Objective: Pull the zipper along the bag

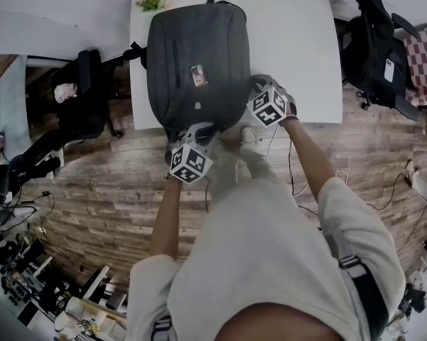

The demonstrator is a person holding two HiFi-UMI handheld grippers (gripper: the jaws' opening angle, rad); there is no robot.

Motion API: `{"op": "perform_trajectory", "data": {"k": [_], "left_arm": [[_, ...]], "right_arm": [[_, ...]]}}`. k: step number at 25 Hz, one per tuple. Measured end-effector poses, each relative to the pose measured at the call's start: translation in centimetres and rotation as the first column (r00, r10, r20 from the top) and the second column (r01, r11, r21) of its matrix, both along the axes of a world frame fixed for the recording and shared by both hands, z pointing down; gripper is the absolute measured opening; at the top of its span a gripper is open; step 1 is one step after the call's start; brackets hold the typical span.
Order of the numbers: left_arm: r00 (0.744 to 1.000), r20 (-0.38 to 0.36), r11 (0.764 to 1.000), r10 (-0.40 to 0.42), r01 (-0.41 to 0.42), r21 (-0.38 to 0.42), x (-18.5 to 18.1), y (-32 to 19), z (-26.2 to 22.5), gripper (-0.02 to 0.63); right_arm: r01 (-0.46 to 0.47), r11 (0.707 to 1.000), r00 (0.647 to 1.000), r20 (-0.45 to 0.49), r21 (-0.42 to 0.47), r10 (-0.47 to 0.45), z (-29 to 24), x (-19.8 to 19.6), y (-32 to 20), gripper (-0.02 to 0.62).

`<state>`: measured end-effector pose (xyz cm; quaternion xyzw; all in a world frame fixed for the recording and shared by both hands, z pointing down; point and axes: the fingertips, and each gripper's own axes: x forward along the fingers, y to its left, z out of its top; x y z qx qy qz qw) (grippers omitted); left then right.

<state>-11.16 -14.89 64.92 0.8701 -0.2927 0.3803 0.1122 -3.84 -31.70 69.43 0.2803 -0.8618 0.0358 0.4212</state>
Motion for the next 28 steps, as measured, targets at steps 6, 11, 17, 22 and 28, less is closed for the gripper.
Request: {"op": "perform_trajectory", "data": {"k": [6, 11, 17, 22, 28], "left_arm": [[0.999, -0.024, 1.000, -0.030, 0.030, 0.000, 0.3, -0.7, 0.0, 0.066], [0.999, -0.038, 0.999, -0.037, 0.038, 0.006, 1.4, -1.3, -0.1, 0.064], [0.996, -0.068, 0.999, -0.052, 0.053, 0.011, 3.9, -2.8, -0.5, 0.063], [0.995, -0.082, 0.999, -0.053, 0.053, 0.000, 6.5, -3.9, -0.5, 0.060], [0.993, -0.098, 0.998, -0.058, 0.056, -0.026, 9.8, -4.8, -0.1, 0.058]], "right_arm": [[0.010, 1.000, 1.000, -0.014, -0.029, -0.010, 0.3, 0.4, 2.7, 0.018], [-0.006, 0.998, 1.000, -0.013, -0.058, 0.005, 0.4, 1.1, 5.1, 0.018], [-0.061, 0.994, 0.998, -0.011, -0.090, 0.060, 0.4, 2.7, 6.8, 0.018], [-0.093, 0.991, 0.996, -0.019, -0.096, 0.091, 0.3, 4.3, 8.6, 0.018], [-0.168, 0.979, 0.986, -0.026, -0.115, 0.166, 0.0, 6.3, 9.9, 0.018]]}}
